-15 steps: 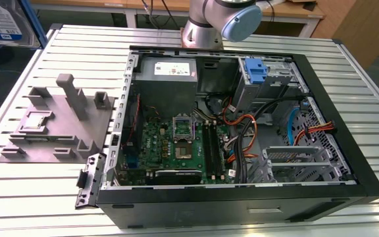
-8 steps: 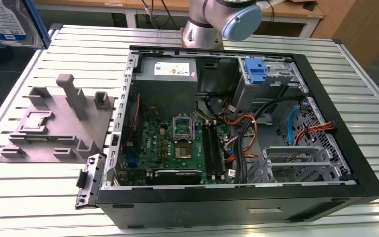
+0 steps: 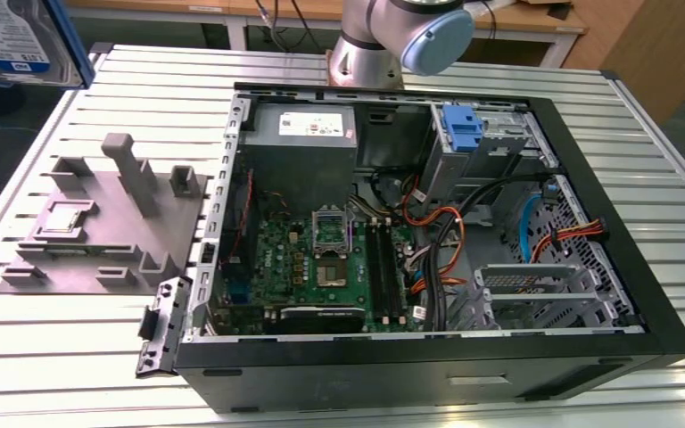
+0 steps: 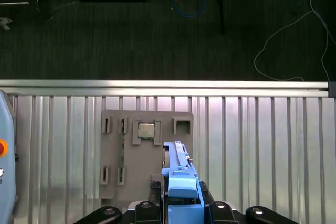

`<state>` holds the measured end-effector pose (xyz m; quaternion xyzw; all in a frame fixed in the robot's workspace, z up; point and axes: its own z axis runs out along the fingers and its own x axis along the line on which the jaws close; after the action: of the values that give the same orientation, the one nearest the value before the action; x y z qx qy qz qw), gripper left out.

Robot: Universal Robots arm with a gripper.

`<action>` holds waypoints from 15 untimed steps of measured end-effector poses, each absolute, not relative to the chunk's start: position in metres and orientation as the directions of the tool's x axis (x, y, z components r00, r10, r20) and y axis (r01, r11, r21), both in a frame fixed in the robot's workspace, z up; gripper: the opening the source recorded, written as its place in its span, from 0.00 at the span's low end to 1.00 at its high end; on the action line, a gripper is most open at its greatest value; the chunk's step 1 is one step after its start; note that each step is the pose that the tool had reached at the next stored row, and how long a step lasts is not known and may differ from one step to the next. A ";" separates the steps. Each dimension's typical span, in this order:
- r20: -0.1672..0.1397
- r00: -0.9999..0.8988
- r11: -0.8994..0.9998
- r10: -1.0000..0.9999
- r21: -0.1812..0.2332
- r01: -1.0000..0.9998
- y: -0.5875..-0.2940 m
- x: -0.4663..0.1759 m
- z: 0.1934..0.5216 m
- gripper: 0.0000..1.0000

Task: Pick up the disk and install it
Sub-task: 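Pick up the disk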

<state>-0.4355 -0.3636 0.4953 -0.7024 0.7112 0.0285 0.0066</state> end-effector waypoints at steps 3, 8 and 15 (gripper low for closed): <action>-0.049 -0.013 0.012 -0.999 0.031 -0.999 -0.364 -0.434 0.495 0.37; -0.049 -0.013 0.012 -0.999 0.031 -0.999 -0.366 -0.434 0.495 0.37; -0.049 -0.013 0.012 -0.999 0.031 -0.999 -0.367 -0.434 0.495 0.37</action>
<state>-0.4338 -0.3666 0.4953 -0.7023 0.7112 0.0284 0.0065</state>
